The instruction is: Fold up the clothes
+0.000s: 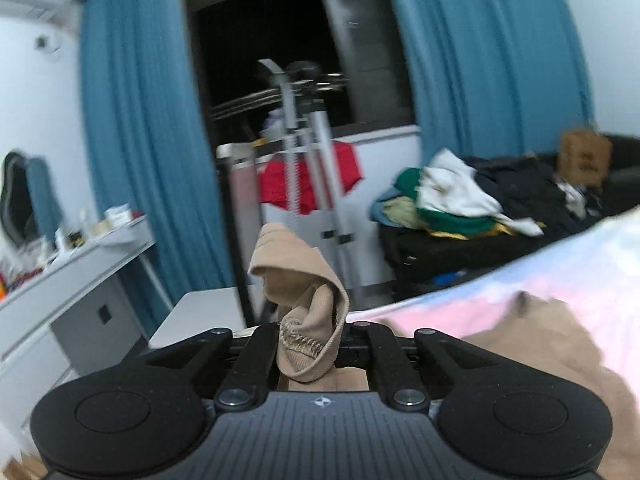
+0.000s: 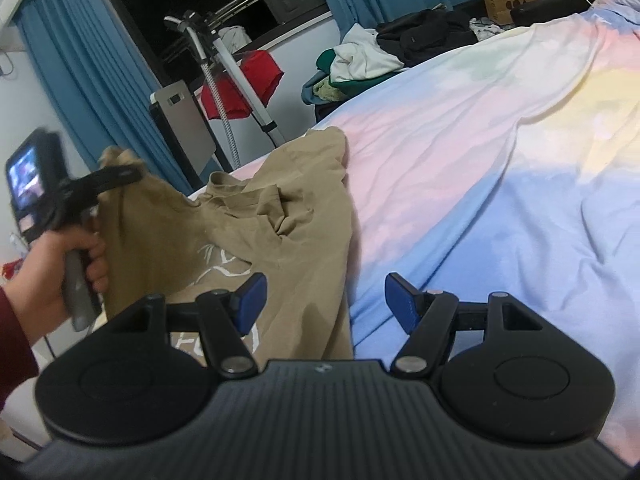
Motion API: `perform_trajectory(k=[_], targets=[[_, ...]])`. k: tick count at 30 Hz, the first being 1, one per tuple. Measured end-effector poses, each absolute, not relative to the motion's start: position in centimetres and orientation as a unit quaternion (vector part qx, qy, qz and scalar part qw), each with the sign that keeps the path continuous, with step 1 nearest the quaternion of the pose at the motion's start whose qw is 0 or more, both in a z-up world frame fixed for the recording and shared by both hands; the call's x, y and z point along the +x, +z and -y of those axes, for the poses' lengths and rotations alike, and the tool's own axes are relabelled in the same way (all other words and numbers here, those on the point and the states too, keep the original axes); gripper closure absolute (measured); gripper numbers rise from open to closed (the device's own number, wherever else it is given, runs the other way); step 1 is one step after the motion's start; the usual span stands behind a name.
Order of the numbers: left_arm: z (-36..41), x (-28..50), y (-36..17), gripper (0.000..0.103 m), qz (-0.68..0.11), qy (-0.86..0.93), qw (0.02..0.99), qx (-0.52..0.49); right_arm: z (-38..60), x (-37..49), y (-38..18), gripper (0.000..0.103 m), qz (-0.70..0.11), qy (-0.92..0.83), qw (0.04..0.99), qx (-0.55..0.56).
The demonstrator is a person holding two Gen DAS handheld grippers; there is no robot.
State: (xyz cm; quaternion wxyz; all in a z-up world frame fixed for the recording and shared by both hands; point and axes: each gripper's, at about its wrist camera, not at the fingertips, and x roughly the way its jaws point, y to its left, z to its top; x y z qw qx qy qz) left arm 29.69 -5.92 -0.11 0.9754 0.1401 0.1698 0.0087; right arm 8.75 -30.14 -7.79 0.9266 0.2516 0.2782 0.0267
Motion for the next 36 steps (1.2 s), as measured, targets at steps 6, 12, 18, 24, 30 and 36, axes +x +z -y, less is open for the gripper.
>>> perform_trajectory(k=[6,12,18,24,30,36], targets=[[14.3,31.4,-5.7,0.096,-0.214,-0.017,0.963,0.163,31.7,9.1,-8.7,0.034,-0.286,0.014,0.917,0.277],[16.8,32.9,-10.8,0.091,-0.260,-0.012,0.951,0.166,32.2,11.2,-10.6,0.034,-0.304,-0.004,0.909,0.286],[15.6,31.3,-10.7,0.026,-0.275,-0.031,0.950,0.144,32.0,11.6,-11.0,0.034,-0.304,0.010,0.909,0.286],[13.9,26.1,-6.9,0.014,-0.281,-0.102,0.942,0.149,31.1,10.9,-10.1,0.034,-0.294,0.027,0.918,0.266],[6.7,15.1,-2.1,0.013,-0.285,-0.140,0.945,0.075,30.7,9.4,-8.8,0.034,-0.282,0.046,0.926,0.248],[-2.9,4.5,-1.0,0.013,-0.326,-0.140,0.935,-0.021,30.3,6.3,-6.7,0.034,-0.270,0.076,0.932,0.231]])
